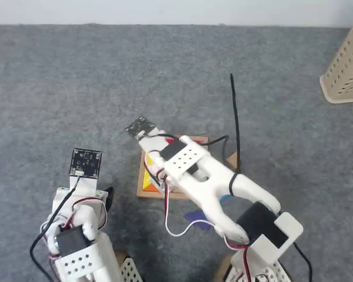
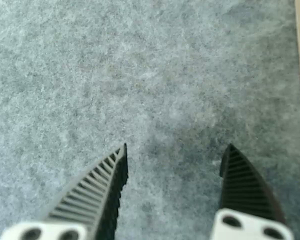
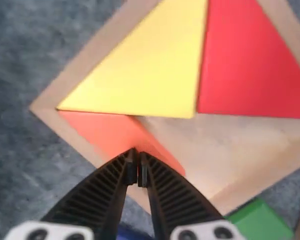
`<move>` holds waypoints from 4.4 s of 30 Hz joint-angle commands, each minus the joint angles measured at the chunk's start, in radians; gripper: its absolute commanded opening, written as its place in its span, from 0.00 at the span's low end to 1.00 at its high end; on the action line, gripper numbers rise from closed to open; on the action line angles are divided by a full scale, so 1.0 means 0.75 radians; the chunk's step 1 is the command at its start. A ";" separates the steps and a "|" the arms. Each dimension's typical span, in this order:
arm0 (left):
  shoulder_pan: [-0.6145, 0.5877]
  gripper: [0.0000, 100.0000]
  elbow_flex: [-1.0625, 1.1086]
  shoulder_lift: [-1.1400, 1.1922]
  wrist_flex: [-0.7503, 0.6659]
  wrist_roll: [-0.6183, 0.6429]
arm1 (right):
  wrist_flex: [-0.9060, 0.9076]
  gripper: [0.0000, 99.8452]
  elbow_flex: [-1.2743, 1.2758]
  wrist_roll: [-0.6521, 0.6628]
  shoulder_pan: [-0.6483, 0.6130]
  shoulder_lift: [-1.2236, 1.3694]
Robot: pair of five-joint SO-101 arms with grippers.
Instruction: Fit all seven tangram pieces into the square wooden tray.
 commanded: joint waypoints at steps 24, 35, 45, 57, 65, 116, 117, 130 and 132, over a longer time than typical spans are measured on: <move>-0.002 0.28 -0.011 -0.020 0.006 -0.014 | 0.296 0.01 0.280 0.254 0.140 -0.717; -0.004 0.28 -0.011 -0.020 0.006 -0.014 | 0.285 0.17 0.354 0.256 0.570 -0.791; -0.004 0.28 -0.011 -0.020 0.006 -0.014 | 0.347 0.19 -0.082 0.158 0.729 -0.416; -0.006 0.28 -0.011 -0.020 0.006 -0.014 | 0.251 0.19 -0.221 0.076 0.684 0.005; -0.006 0.28 -0.011 -0.020 0.006 -0.014 | 0.179 0.19 -0.225 0.076 0.690 0.185; -0.006 0.28 -0.011 -0.020 0.006 -0.014 | -0.005 0.19 -0.143 0.084 0.770 0.150; -0.006 0.28 -0.011 -0.020 0.006 -0.014 | -0.001 0.19 -0.155 0.080 0.770 0.167; -0.006 0.28 -0.011 -0.020 0.006 -0.014 | 0.038 0.19 -0.172 0.059 0.895 0.230; -0.006 0.28 -0.011 -0.020 0.006 -0.014 | 0.038 0.19 -0.172 0.037 0.893 0.230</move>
